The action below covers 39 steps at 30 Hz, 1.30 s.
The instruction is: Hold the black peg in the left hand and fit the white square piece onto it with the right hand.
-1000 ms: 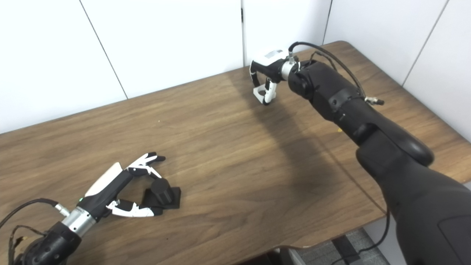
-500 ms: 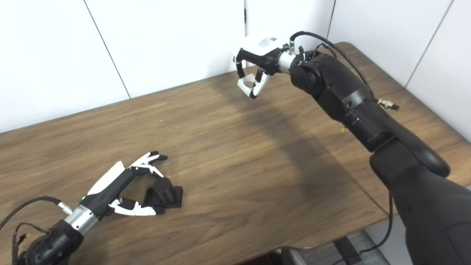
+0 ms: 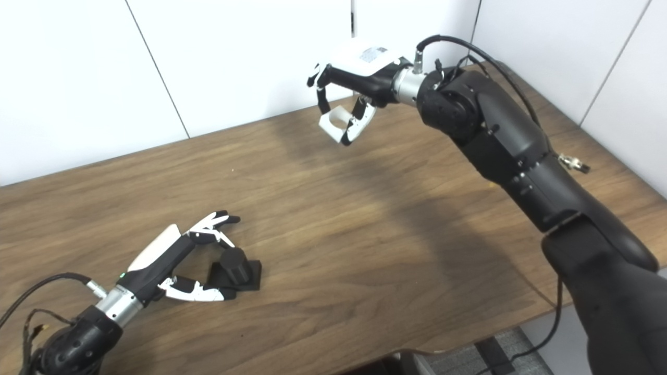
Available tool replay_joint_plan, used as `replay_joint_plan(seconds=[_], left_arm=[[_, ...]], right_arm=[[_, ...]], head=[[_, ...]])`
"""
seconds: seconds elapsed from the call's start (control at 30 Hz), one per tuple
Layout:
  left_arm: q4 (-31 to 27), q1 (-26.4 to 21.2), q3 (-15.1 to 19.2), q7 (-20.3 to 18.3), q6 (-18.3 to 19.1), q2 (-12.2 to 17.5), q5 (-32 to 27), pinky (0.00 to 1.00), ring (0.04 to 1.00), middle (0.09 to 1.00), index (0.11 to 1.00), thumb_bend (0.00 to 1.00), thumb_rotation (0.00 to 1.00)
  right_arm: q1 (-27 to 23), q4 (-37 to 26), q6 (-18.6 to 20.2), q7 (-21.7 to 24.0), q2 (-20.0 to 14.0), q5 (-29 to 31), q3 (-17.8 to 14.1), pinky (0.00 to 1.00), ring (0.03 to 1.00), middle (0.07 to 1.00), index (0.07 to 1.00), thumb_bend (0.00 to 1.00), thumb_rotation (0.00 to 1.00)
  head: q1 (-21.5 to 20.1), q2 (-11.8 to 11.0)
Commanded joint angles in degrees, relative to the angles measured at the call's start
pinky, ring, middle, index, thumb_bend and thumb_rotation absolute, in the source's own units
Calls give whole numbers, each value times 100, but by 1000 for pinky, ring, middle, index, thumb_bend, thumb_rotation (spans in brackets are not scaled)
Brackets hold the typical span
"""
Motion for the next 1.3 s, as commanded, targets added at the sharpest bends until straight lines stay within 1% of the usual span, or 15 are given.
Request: replay_joint_plan(seconds=[0.0,0.13,0.2,0.27,0.33,0.43,0.63,0.9,1.07,1.27], left_arm=[[136,-20,-80,-126,251,72,274,962,993,924,489,523,66],[140,-38,-81,-129,275,48,259,972,992,924,489,523,66],[159,-57,-80,-130,286,32,249,976,992,924,490,523,65],[147,-71,-81,-143,325,20,251,979,992,924,490,523,65],[117,-83,-83,-164,371,8,257,968,995,927,490,523,65],[102,-98,-82,-190,434,-17,251,961,999,930,490,523,65],[68,-116,-130,-194,499,-50,322,955,1000,931,490,522,69],[26,-137,-151,-195,632,-118,386,959,1000,932,490,522,69],[58,-171,-182,-175,665,-148,425,969,1000,935,490,523,70],[62,-183,-229,-153,709,-199,458,968,1000,937,490,523,70]], right_arm=[[-232,-334,62,61,-20,174,-171,937,905,826,481,520,142],[-154,-717,156,270,61,306,-205,931,902,822,481,520,142],[-104,-905,140,341,100,372,-205,932,900,823,481,519,142],[-65,-1008,91,372,144,456,-218,933,899,823,480,519,142],[-41,-1065,54,392,181,537,-228,956,904,822,480,518,142],[-5,-1245,138,483,252,563,-194,976,909,826,480,518,144],[88,-1571,204,632,438,641,-151,959,907,828,479,519,144],[94,-1998,335,1058,597,793,-43,999,923,836,479,518,143],[92,-2198,439,1309,671,825,60,1000,928,836,480,517,145],[165,-2326,383,1471,722,810,166,977,923,831,480,519,143]], head=[[18,12],[47,27],[94,53],[127,66],[144,80],[195,96],[366,157],[618,270],[782,306],[1016,356]])
